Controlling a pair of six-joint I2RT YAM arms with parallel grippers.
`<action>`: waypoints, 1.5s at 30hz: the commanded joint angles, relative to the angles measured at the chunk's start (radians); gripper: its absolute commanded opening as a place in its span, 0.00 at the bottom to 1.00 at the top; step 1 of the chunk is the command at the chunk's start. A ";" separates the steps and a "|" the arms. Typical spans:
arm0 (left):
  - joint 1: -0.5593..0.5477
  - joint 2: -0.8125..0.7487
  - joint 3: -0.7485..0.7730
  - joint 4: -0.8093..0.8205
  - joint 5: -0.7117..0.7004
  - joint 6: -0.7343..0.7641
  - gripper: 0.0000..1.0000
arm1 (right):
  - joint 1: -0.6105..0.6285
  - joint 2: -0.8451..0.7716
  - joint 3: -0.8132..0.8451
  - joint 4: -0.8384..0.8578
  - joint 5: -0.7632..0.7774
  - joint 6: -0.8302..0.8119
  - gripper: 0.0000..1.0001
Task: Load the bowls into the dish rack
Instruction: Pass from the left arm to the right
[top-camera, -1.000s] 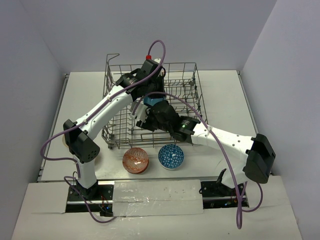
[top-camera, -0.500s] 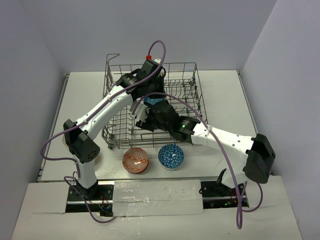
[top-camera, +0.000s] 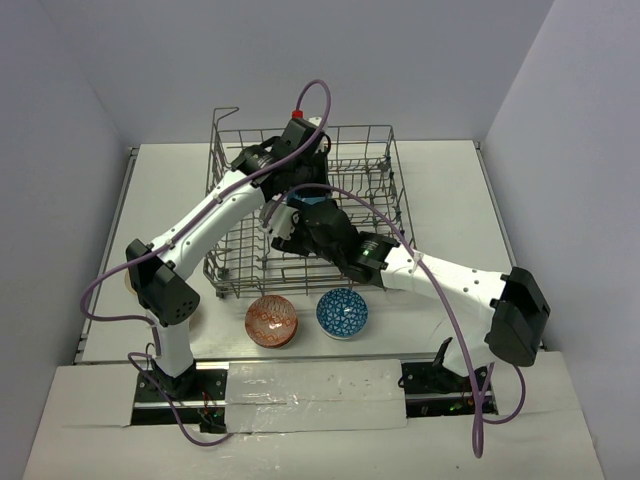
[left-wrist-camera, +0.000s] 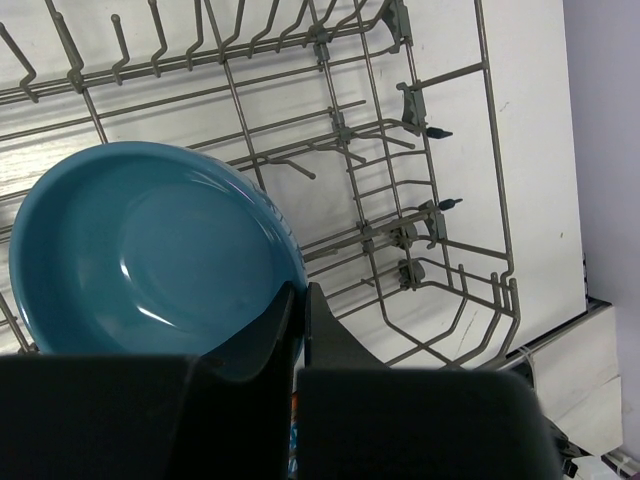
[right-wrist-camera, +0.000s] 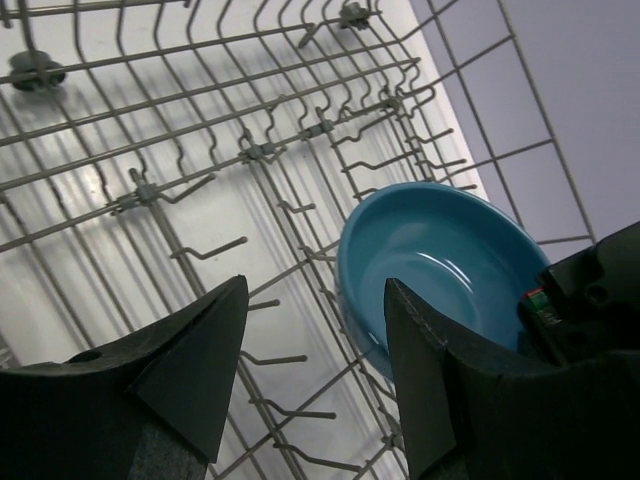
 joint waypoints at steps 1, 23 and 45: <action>-0.003 -0.016 0.046 -0.011 0.020 0.018 0.00 | -0.008 -0.008 0.038 0.153 0.090 0.005 0.64; -0.008 -0.051 0.058 -0.027 0.033 0.009 0.00 | -0.055 0.084 0.041 0.148 0.141 -0.013 0.64; -0.015 -0.045 -0.001 -0.018 0.046 0.026 0.00 | -0.080 0.159 0.072 0.182 0.322 -0.022 0.46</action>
